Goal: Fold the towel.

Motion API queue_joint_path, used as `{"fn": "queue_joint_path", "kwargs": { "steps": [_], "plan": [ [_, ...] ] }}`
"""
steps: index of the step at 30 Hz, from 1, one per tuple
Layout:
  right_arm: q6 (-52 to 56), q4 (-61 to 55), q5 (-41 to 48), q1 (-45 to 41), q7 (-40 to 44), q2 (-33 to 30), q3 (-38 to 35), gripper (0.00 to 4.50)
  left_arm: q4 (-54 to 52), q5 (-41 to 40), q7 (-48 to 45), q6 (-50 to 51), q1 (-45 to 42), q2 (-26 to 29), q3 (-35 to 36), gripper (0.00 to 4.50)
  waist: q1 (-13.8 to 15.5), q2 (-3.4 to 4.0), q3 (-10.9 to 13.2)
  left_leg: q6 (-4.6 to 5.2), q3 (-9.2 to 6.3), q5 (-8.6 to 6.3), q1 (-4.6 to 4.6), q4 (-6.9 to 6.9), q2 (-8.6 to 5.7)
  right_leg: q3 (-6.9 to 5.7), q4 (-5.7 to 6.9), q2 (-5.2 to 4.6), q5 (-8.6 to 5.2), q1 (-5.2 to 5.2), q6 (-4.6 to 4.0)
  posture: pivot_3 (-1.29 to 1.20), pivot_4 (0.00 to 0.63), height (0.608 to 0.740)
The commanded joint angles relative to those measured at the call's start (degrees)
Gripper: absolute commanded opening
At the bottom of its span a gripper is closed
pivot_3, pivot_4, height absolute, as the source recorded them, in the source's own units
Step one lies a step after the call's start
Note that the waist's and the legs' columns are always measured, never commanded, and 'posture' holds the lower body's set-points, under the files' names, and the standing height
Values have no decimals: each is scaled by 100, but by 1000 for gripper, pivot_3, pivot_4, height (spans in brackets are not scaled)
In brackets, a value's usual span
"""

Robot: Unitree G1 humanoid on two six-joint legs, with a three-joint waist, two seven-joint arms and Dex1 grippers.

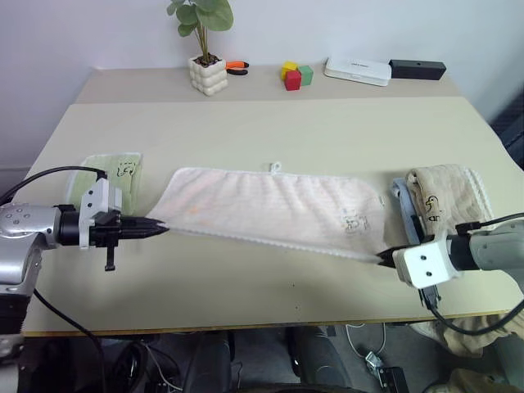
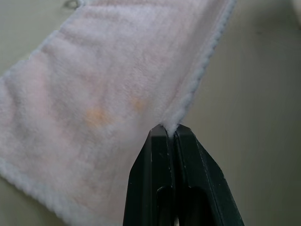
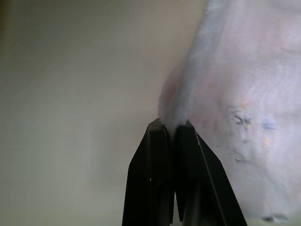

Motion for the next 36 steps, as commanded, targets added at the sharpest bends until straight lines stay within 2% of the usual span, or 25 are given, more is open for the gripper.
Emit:
{"fn": "queue_joint_path", "kwargs": {
  "steps": [1, 5, 10, 18, 24, 28, 36],
  "plan": [
    [531, -384, 434, 266, 311, -226, -445, 38, -522, -329, -25, 496, 402, 297, 434, 0, 1, 1, 0, 0, 0, 0, 0, -1, 0, 0, -1, -1, 0, 0, 0, 0, 150, 740],
    [687, -527, 683, 303, 473, -209, -597, 38, -984, -695, 71, 1118, 706, 408, 641, 0, 1, 1, 0, 0, 1, 0, 3, 0, 2, -1, 0, 0, -1, 2, -1, 0, 150, 740],
    [510, 49, 251, -466, 235, 35, -211, 38, -757, -537, 484, 866, 222, 15, 478, 0, 4, 1, 0, 0, 3, 0, 4, 2, 1, 0, -2, -1, -6, 4, -11, 0, 150, 740],
    [118, 983, -353, -1780, 82, 461, 478, 38, 596, 162, 1068, -253, -959, -910, 19, 0, -3, 2, 1, 0, 3, 0, 7, 0, 0, -1, -4, 0, 0, 7, 0, 0, 150, 740],
    [-640, 2250, -1185, -2920, -202, 887, 1058, 38, 1595, 508, 1386, -955, -1555, -1567, -175, 0, -3, 2, 0, -1, 3, 0, 12, 0, -1, -1, -1, 0, 2, 11, 0, 0, 150, 740],
    [-1302, 3063, -1746, -3405, -615, 1123, 1342, 38, 2307, 802, 1554, -1465, -1900, -1758, -252, 0, 1, 2, 1, -1, 2, 0, 10, 1, -3, -2, -2, -1, 2, 9, 0, 0, 150, 740],
    [-1964, 3975, -2219, -3935, -1162, 1392, 1587, 38, 3226, 1140, 1632, -2105, -2314, -1965, -372, 0, -6, 3, 0, -1, 2, 0, 10, 0, -4, -2, -1, -2, 2, 9, 1, 0, 150, 740]
  ]
}}
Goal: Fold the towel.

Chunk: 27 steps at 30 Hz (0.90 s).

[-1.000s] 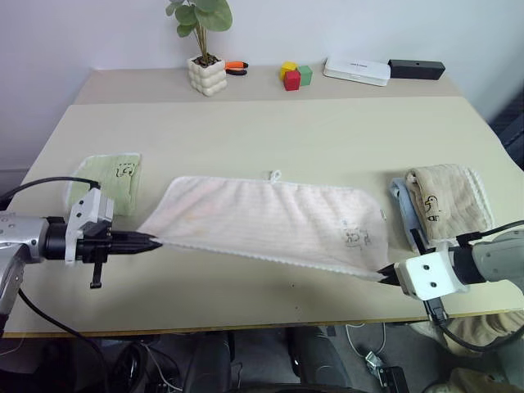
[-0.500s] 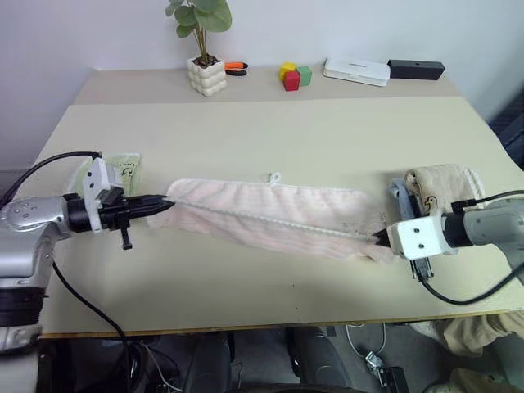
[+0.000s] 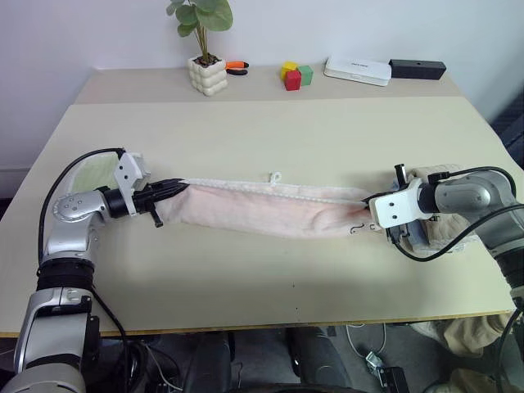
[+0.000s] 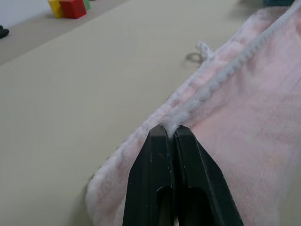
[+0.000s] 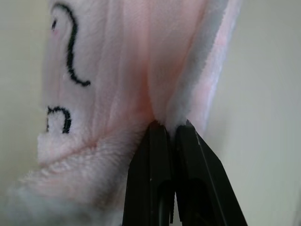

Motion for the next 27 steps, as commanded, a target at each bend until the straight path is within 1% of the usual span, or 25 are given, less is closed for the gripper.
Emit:
{"fn": "queue_joint_path", "kwargs": {
  "steps": [1, 7, 17, 22, 25, 27],
  "plan": [
    [-251, 278, -168, -298, -268, 86, -25, 38, 220, 92, 70, -278, -204, -5, 22, 0, -10, 0, 0, 0, 0, 0, 1, 0, 0, 0, 1, 0, 0, 0, 0, 0, 150, 740],
    [-609, 721, -478, -587, -589, 216, 109, 38, 564, 286, 262, -442, -355, -129, -59, 0, -3, 0, 0, 0, 0, 0, 1, 0, 0, 0, 2, 0, 0, 0, 0, 0, 150, 740],
    [-686, 1343, -652, -791, -904, 394, 173, 38, 957, 329, 677, -605, -457, -171, 112, 0, -5, 0, 0, 0, -1, 0, 1, 0, 0, 0, 3, 0, 0, 0, 0, 0, 150, 740],
    [-656, 1541, -710, -765, -1220, 574, 190, 38, 925, 101, 478, -34, -446, -206, 124, 0, -18, 0, 0, 0, -1, 0, 2, 0, 0, 0, 5, 1, 0, 0, 0, 0, 150, 740],
    [-586, 1558, -637, -773, -1128, 614, 192, 883, 815, 35, 472, -29, -402, -240, 154, 867, -13, 0, 0, -1, -1, 0, 1, 0, -1, 0, 5, 0, 0, 0, 0, 0, 150, 740],
    [-576, 1549, -664, -766, -1162, 621, 206, 1788, 816, 83, 572, -148, -411, -260, 167, 1793, -10, 1, 0, -1, -1, 0, 2, 0, 0, 0, 4, 0, 0, 0, 0, 0, 150, 740]
  ]
}}
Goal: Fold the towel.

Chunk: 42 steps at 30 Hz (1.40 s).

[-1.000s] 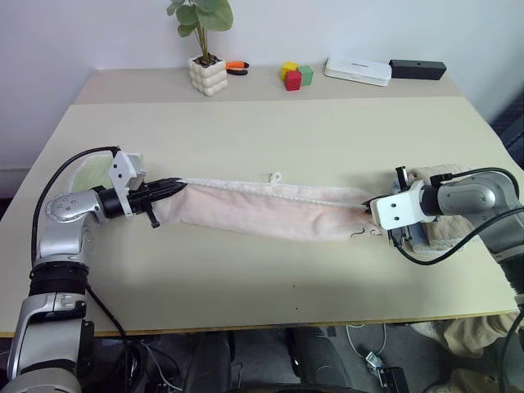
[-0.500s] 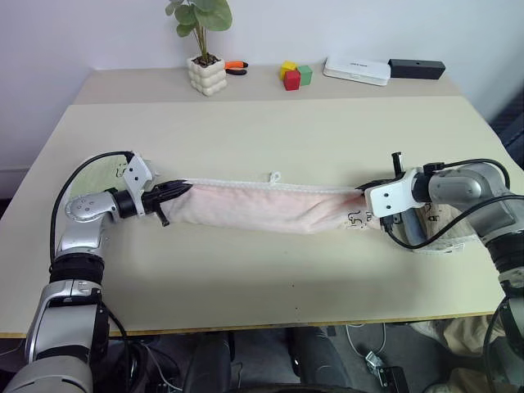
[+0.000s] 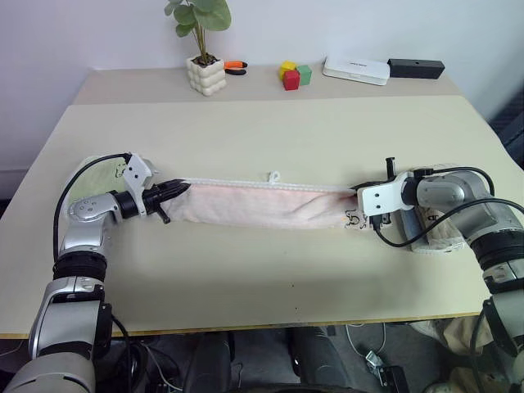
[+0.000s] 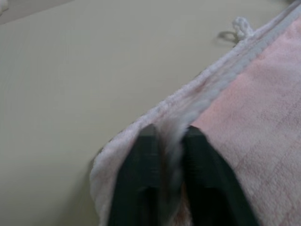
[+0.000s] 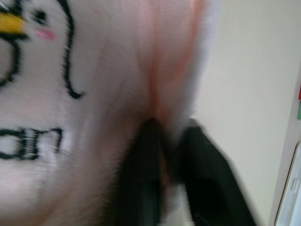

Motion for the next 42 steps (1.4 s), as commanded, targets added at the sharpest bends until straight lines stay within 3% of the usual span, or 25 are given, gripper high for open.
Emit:
{"fn": "queue_joint_path", "kwargs": {
  "steps": [1, 5, 16, 22, 25, 31, 32, 37, 42],
  "plan": [
    [54, -22, 71, -82, -55, 6, -96, 2313, -148, -98, 106, -162, -56, 0, 189, 2363, 2, 0, 0, 0, 0, 0, 0, 0, 0, 0, 0, 0, 0, 0, 0, 0, 150, 740],
    [174, -75, 22, -45, -214, -6, -131, 4383, -121, -70, 234, -280, -124, 29, 212, 4395, 9, -2, -2, 0, -1, 0, 1, 0, 0, 0, 0, 0, 0, 2, 0, 0, 150, 740],
    [155, -284, -124, -93, -522, -344, -286, 4457, -259, -134, 828, 55, -350, 65, 308, 4459, 8, -2, -1, 0, -1, 0, 3, 0, -1, -1, -2, -1, 0, 5, 0, 0, 150, 740],
    [1603, -1428, 1779, 382, 334, -244, -1258, 4457, -820, -536, 938, 618, -321, 95, 662, 4459, -2, -1, -1, 0, -3, 0, 2, 0, 0, -1, -2, 0, 0, 6, 0, 0, 150, 740],
    [2813, -2266, 2694, 656, 463, 69, -1692, 3627, -1327, -826, 1086, 1060, -287, -19, 815, 3164, -8, -1, -1, 0, -6, 0, 4, 0, 1, 0, 2, 1, 0, 7, 1, 0, 150, 740],
    [4877, -3943, 3446, 1040, -1180, 1825, -2009, 507, -2575, -1163, 1805, 1751, -134, -581, 828, 80, 14, -2, -2, -1, -12, 0, 5, 0, 1, -4, 4, 1, 0, 11, 1, 0, 150, 740],
    [5101, -4106, 3418, 1173, -1542, 2155, -1995, 18, -2789, -1225, 2007, 1873, -79, -757, 826, 0, 20, -2, -2, -1, -13, 0, 4, 1, 1, -5, 3, 1, 0, 10, 1, 0, 150, 740],
    [5704, -4349, 3063, 1583, -3105, 3363, -1999, 18, -3469, -1079, 2991, 2115, 362, -1659, 595, 0, 59, -3, -5, -3, -14, 2, -3, 4, -5, -7, -1, -7, 1, 11, 1, 0, 150, 740],
    [5497, -4105, 2400, 1969, -4003, 3744, -1773, 18, -3497, -946, 3477, 2201, 801, -2314, 361, 0, 33, -3, -6, -3, -14, 2, -1, 1, -4, -7, 1, -4, 1, 8, 1, 0, 150, 740]
  ]
}}
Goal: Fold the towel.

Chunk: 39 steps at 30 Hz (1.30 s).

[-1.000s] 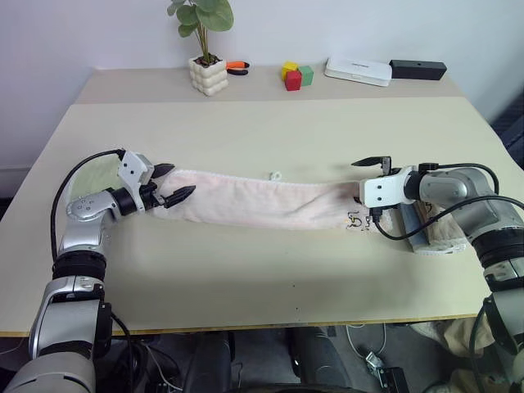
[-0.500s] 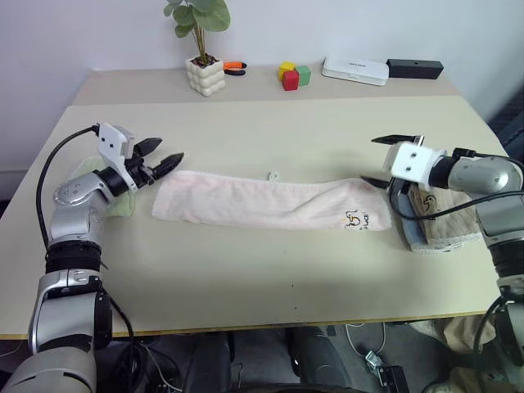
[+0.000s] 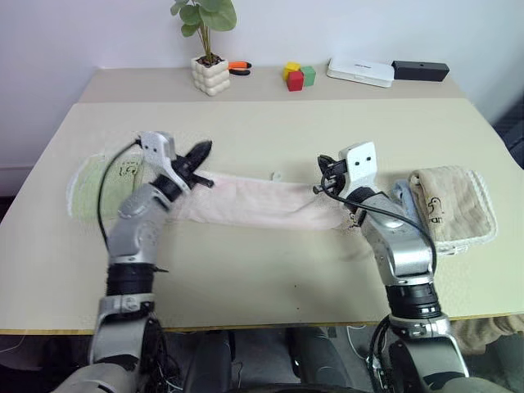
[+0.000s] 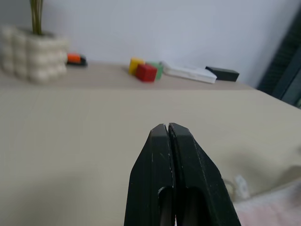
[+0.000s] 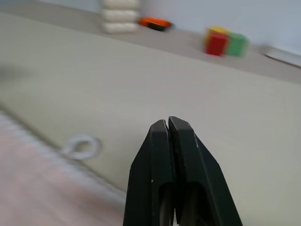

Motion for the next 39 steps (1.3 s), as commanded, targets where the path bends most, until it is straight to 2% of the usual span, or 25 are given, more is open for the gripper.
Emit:
{"fn": "queue_joint_path", "kwargs": {
  "steps": [1, 7, 10, 15, 25, 28, 30, 35, 39],
  "plan": [
    [-279, 6, -422, 308, -596, 146, 11, 18, -138, 170, 229, -55, 185, -157, -186, 0, -11, 0, -2, 0, 0, 0, 1, -1, 0, 0, -1, 1, 0, 0, 0, 0, 150, 740],
    [-504, 352, -498, 972, -1075, 280, -323, 18, 477, 415, 564, -497, 233, -223, -50, 0, -29, 1, -4, 0, 1, 0, 5, -4, 0, 2, -2, 3, 0, 2, 0, 0, 150, 740],
    [-667, 467, -601, 1115, -1110, 129, -367, 18, 803, 527, 697, -835, 156, -92, 79, 0, -16, 0, -6, 1, -1, 0, 16, -5, 1, 1, -6, 4, 0, 15, 0, 0, 150, 740],
    [-861, 582, -572, 1021, -1178, -12, -599, 18, 1485, 629, 802, -1161, 16, 196, 292, 0, -11, 0, -6, 2, 0, -1, 42, -12, 0, -1, -20, 3, -1, 45, 0, 0, 150, 740],
    [-1112, 487, -578, 1010, -998, -210, -628, 18, 1739, 548, 580, -1440, -5, 423, 430, 0, -32, 0, -6, 2, 0, -2, 59, -22, 1, 1, -23, 5, -1, 55, 0, 0, 150, 740],
    [-1231, 233, -257, 980, -717, -153, -674, 852, 1673, 500, 409, -1641, -66, 406, 437, 866, -28, 0, -6, 2, 0, -2, 58, -24, 1, 1, -24, 5, -1, 55, 0, 0, 150, 740],
    [-1214, 42, -120, 933, -566, -162, -671, 1796, 1544, 385, 184, -1566, -95, 400, 408, 1783, -26, 1, -5, 2, 1, -2, 58, -25, 1, 1, -24, 5, -1, 55, 0, 0, 150, 740],
    [-770, -1024, 656, 800, -242, -206, -974, 4383, 1012, -5, -637, -1120, -226, 531, 244, 4420, -22, 2, -4, 2, 0, -2, 55, -25, 2, 0, -26, 5, -1, 55, 0, 0, 150, 740],
    [-114, -1822, 1138, 1151, -222, -210, -1217, 4453, 872, -124, -1376, -876, -331, 851, 87, 4471, -22, 1, -4, 2, -1, -2, 55, -29, 2, -1, -32, 5, -2, 56, 0, 0, 150, 740]
  ]
}}
